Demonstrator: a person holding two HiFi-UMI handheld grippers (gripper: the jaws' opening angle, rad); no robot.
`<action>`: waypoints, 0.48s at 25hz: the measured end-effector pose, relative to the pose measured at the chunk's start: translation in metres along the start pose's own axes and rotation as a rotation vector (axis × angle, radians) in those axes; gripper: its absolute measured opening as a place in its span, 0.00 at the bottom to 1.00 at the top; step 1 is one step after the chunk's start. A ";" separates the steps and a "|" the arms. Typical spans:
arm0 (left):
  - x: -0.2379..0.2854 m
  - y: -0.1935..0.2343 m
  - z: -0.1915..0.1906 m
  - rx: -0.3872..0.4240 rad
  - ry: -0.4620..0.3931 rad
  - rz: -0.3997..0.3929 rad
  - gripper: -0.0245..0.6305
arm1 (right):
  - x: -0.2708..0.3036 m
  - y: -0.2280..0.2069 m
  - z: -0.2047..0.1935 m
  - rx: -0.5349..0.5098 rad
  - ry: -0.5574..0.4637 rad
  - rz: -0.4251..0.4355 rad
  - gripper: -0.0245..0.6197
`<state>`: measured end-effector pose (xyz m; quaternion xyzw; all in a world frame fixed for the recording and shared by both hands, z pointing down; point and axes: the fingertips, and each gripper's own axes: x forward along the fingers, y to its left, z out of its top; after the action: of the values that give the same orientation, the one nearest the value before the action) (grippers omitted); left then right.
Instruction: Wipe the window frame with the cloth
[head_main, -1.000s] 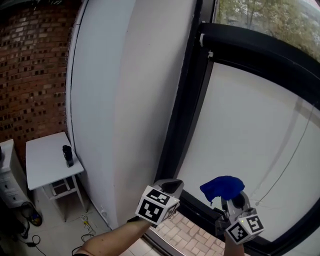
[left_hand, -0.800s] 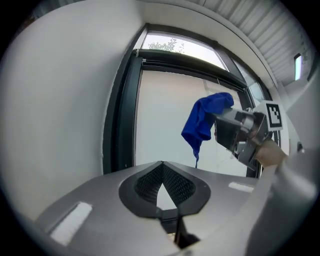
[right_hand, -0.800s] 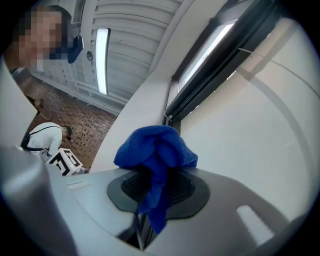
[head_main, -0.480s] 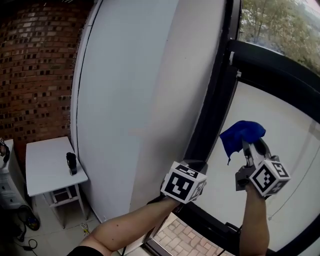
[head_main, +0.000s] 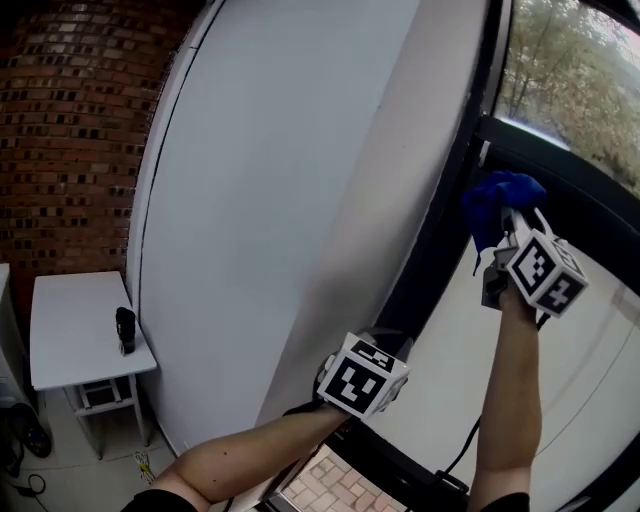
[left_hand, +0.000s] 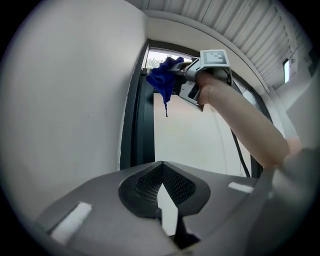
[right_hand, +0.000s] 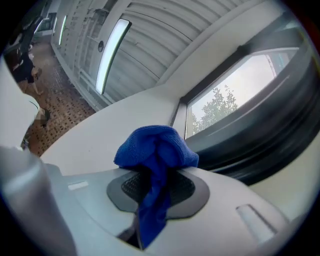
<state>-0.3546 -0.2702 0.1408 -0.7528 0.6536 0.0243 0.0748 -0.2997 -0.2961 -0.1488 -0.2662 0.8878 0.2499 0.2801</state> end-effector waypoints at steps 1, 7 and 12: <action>-0.004 0.001 0.000 0.003 -0.003 0.003 0.03 | 0.007 0.002 0.001 -0.017 0.000 -0.011 0.17; -0.011 0.006 0.001 0.021 -0.013 0.032 0.03 | 0.050 0.013 0.005 -0.135 -0.013 -0.068 0.17; -0.024 0.009 -0.006 0.020 -0.004 0.059 0.03 | 0.070 0.004 0.002 -0.183 -0.022 -0.181 0.17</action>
<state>-0.3674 -0.2485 0.1496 -0.7322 0.6757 0.0215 0.0831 -0.3504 -0.3153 -0.1937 -0.3669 0.8305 0.3066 0.2856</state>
